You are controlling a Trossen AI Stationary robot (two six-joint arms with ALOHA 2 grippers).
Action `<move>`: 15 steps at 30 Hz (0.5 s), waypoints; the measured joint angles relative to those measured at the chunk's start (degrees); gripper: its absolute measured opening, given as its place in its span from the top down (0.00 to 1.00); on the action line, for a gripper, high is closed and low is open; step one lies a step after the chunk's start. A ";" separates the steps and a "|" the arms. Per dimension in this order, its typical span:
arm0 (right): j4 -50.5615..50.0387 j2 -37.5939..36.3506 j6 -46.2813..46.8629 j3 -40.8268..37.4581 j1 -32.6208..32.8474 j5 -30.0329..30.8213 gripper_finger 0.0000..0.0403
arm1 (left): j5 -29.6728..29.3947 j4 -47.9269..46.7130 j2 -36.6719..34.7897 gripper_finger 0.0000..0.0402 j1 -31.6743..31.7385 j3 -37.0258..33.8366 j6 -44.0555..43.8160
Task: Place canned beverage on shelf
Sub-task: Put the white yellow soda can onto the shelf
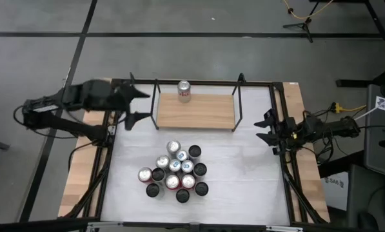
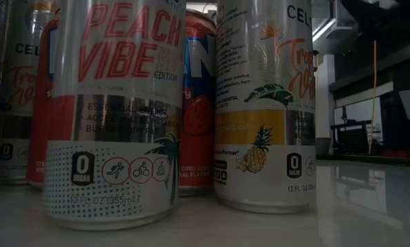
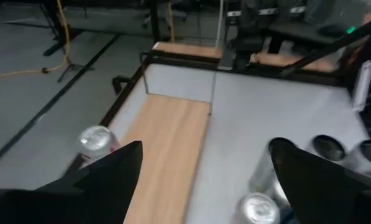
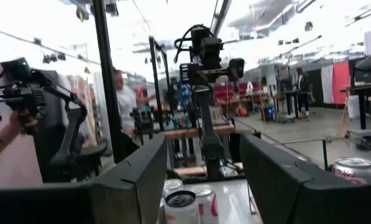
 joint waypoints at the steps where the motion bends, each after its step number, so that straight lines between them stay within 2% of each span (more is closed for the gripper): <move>1: 0.00 2.49 -0.16 1.47 0.00 0.00 0.50 | -0.09 2.06 -2.44 0.13 -0.60 -3.28 -1.03; 9: -2.52 25.76 -2.88 18.01 0.00 0.00 0.50 | -0.22 16.70 -17.47 0.13 -2.44 -24.12 -2.94; 15: -19.28 42.25 -3.08 35.16 0.00 0.04 0.50 | -0.21 23.09 -21.87 0.13 -2.44 -34.26 -3.15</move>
